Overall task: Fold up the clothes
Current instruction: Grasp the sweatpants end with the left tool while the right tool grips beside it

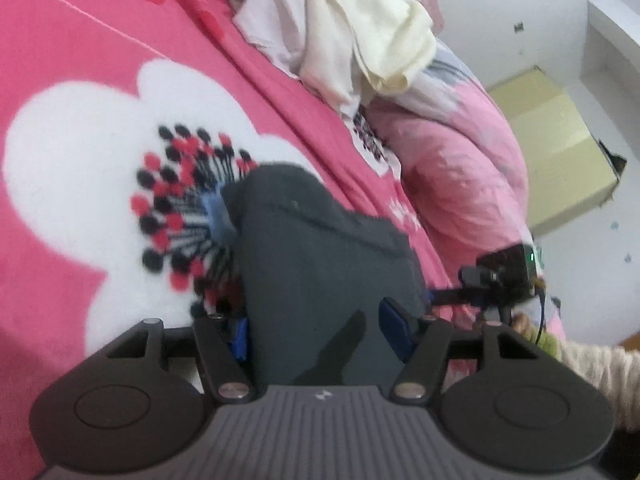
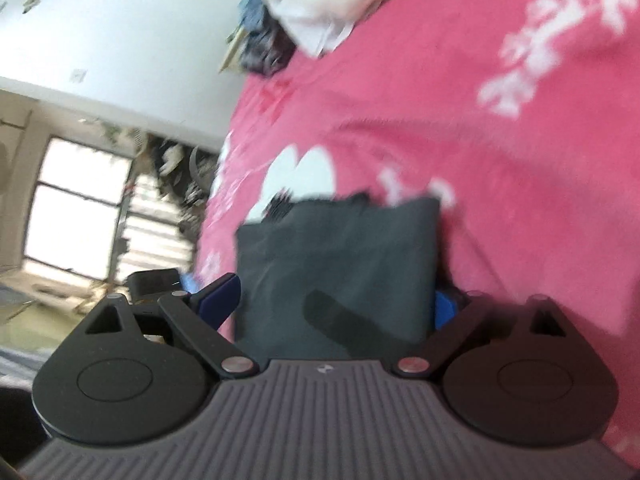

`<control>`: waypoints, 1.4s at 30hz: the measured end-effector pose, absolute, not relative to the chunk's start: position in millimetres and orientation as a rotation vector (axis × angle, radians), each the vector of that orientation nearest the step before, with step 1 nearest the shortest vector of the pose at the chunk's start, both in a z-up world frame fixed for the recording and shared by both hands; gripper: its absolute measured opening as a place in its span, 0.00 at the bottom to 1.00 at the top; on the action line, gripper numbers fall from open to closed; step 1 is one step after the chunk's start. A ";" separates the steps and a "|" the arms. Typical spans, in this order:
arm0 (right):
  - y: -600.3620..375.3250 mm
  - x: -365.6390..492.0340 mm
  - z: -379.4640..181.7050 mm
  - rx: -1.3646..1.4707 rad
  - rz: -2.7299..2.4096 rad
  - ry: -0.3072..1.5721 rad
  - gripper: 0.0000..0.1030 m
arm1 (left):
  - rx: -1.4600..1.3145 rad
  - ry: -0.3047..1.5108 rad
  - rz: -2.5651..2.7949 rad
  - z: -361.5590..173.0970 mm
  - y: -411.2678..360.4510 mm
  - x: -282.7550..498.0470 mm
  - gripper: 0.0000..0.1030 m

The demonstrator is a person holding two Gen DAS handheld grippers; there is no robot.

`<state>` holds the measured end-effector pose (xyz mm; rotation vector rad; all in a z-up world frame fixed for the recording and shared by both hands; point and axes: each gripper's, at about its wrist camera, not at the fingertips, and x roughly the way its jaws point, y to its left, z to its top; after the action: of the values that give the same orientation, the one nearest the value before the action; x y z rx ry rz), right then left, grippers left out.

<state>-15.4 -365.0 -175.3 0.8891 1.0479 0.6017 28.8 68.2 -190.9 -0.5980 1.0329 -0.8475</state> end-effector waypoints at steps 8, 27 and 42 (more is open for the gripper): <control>-346.1 21.2 -177.9 0.908 0.632 0.989 0.88 | -0.699 1.012 -0.816 -199.1 50.9 56.6 0.55; -333.4 18.7 -183.1 0.797 0.824 1.113 0.70 | -0.765 1.045 -0.846 -211.1 64.5 58.1 0.42; -330.8 35.8 -192.7 0.910 0.718 1.023 0.45 | -0.881 1.053 -0.836 -220.4 55.7 69.1 0.37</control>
<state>35.8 -330.8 -192.7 0.9105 1.0226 0.7182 69.1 55.7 -220.4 -0.8805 1.0534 -0.8364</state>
